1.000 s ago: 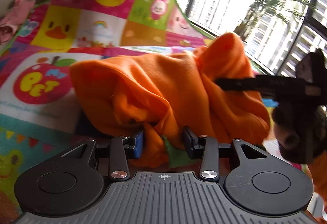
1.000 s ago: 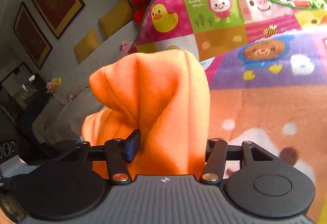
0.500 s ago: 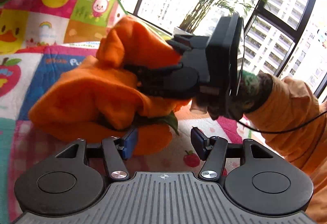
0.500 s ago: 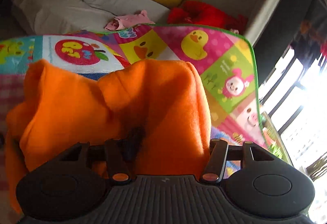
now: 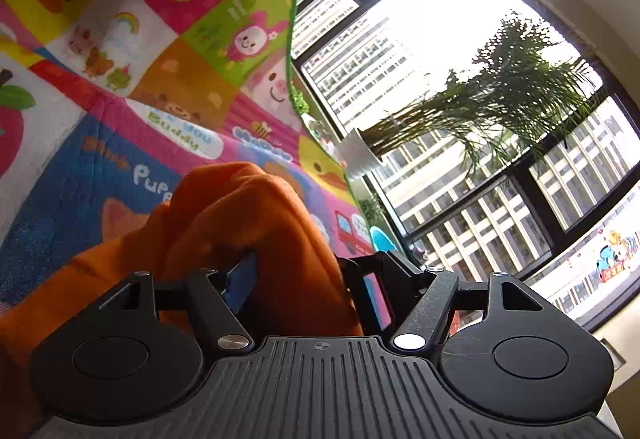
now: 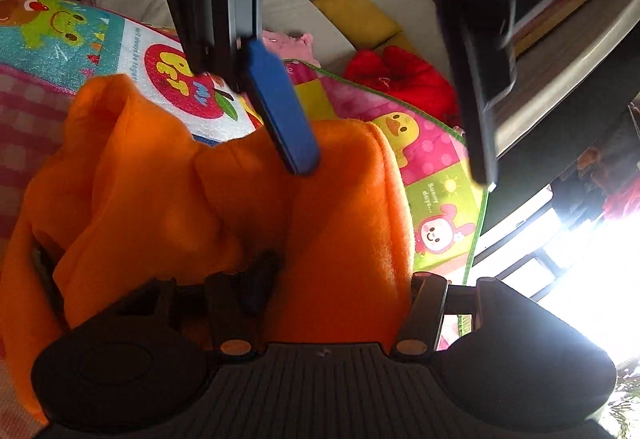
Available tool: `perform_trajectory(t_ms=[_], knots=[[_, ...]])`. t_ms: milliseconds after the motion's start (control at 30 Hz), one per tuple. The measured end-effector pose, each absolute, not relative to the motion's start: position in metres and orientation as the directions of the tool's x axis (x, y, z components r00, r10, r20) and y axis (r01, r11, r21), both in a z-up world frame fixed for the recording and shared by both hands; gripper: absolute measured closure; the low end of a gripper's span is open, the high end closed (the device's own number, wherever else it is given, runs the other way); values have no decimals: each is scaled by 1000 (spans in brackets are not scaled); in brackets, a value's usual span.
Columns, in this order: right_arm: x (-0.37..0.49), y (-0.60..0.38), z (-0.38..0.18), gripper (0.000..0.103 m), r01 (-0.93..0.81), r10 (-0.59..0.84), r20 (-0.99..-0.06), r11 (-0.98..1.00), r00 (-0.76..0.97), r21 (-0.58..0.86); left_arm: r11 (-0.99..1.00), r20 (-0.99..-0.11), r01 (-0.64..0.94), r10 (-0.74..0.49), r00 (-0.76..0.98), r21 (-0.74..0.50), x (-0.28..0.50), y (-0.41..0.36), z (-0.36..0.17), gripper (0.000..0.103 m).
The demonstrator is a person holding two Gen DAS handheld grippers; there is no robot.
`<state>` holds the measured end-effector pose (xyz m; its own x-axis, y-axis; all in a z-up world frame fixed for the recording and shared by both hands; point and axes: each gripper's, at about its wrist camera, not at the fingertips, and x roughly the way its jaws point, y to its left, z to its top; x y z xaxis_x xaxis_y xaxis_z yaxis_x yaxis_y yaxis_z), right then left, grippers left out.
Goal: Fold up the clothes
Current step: 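Grasp the folded orange bundle with the left tool while the right tool holds it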
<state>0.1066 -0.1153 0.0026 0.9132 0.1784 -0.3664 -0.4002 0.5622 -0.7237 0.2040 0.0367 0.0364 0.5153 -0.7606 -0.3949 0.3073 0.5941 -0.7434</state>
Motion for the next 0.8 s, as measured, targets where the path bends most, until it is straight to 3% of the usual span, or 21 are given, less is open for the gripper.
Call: perform_trajectory(t_ms=[33, 100, 233, 300, 367, 500, 567, 600, 633, 733, 800], knots=[[106, -116, 4, 45, -409, 186, -372, 568, 909, -714, 600, -405, 286, -752, 519, -747, 209, 38, 30, 32], [105, -123, 11, 41, -446, 215, -404, 603, 889, -661, 610, -425, 243, -736, 527, -754, 220, 41, 17, 44], [109, -156, 41, 27, -570, 372, -483, 733, 793, -371, 619, -432, 239, -728, 532, -748, 220, 51, 4, 47], [109, -174, 54, 22, -595, 437, -485, 768, 757, -237, 640, -442, 244, -712, 545, -729, 218, 55, 5, 48], [102, -187, 60, 18, -586, 457, -458, 788, 762, -188, 641, -442, 243, -710, 548, -728, 216, 58, 5, 50], [91, -201, 48, 12, -537, 417, -425, 815, 803, -216, 643, -442, 240, -706, 553, -727, 212, 63, 7, 50], [91, -201, 39, 20, -505, 382, -408, 825, 829, -254, 644, -442, 239, -704, 556, -727, 210, 66, 7, 50], [91, -197, 37, 35, -491, 367, -389, 820, 845, -294, 645, -442, 238, -703, 557, -726, 209, 67, 8, 50], [92, -193, 34, 39, -475, 351, -370, 814, 860, -333, 645, -442, 237, -702, 558, -726, 208, 69, 8, 50], [73, -164, 27, 42, -477, 358, -317, 693, 878, -540, 647, -442, 235, -699, 562, -725, 205, 73, 9, 49], [66, -146, 17, 42, -501, 378, -331, 601, 865, -623, 655, -443, 232, -689, 573, -719, 201, 77, 12, 40]])
